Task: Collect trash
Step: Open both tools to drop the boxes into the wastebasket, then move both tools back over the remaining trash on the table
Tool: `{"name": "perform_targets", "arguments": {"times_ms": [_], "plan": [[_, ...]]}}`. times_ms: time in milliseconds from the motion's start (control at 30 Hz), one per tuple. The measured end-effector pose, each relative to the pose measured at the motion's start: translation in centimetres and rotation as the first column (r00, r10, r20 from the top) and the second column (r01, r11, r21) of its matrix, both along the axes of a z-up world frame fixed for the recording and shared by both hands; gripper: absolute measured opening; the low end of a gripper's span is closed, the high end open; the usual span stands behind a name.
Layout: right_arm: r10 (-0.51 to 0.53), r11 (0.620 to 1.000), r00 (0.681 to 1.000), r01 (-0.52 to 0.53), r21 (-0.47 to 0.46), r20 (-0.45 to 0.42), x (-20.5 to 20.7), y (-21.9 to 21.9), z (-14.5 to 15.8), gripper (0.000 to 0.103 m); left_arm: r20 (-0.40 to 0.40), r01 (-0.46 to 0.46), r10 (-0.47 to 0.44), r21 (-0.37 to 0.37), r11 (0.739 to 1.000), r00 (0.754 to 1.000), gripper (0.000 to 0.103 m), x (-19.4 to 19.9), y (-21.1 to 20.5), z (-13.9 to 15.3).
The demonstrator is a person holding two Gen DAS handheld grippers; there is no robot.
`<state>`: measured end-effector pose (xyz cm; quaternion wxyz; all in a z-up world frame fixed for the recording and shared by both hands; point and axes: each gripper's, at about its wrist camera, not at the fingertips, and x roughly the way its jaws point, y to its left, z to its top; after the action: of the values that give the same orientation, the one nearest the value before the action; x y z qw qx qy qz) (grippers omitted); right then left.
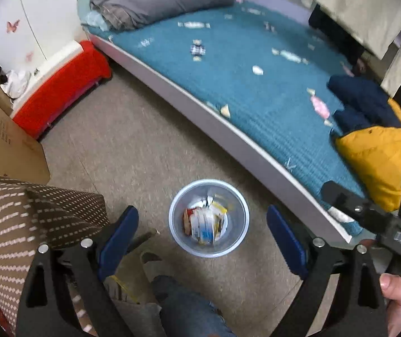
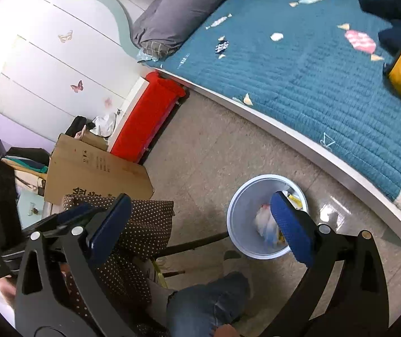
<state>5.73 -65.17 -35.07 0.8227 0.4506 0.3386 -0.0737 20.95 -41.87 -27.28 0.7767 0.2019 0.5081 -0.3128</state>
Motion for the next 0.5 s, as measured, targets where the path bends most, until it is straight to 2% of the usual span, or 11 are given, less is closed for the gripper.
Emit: {"name": "perform_targets", "arguments": {"times_ms": [267,500], "plan": [[0.027,0.998,0.999,-0.025,-0.061,0.034,-0.4,2.8,3.6,0.097,0.071,-0.010,0.019,-0.122,0.993,0.997,0.091,-2.3,4.0,5.6],[0.080,0.987,0.993,-0.067,-0.149,0.083,-0.4,6.5,9.2,0.097,0.150,-0.026,0.057,-0.202,0.979,0.987,0.091,-4.6,8.3,9.7]]}}
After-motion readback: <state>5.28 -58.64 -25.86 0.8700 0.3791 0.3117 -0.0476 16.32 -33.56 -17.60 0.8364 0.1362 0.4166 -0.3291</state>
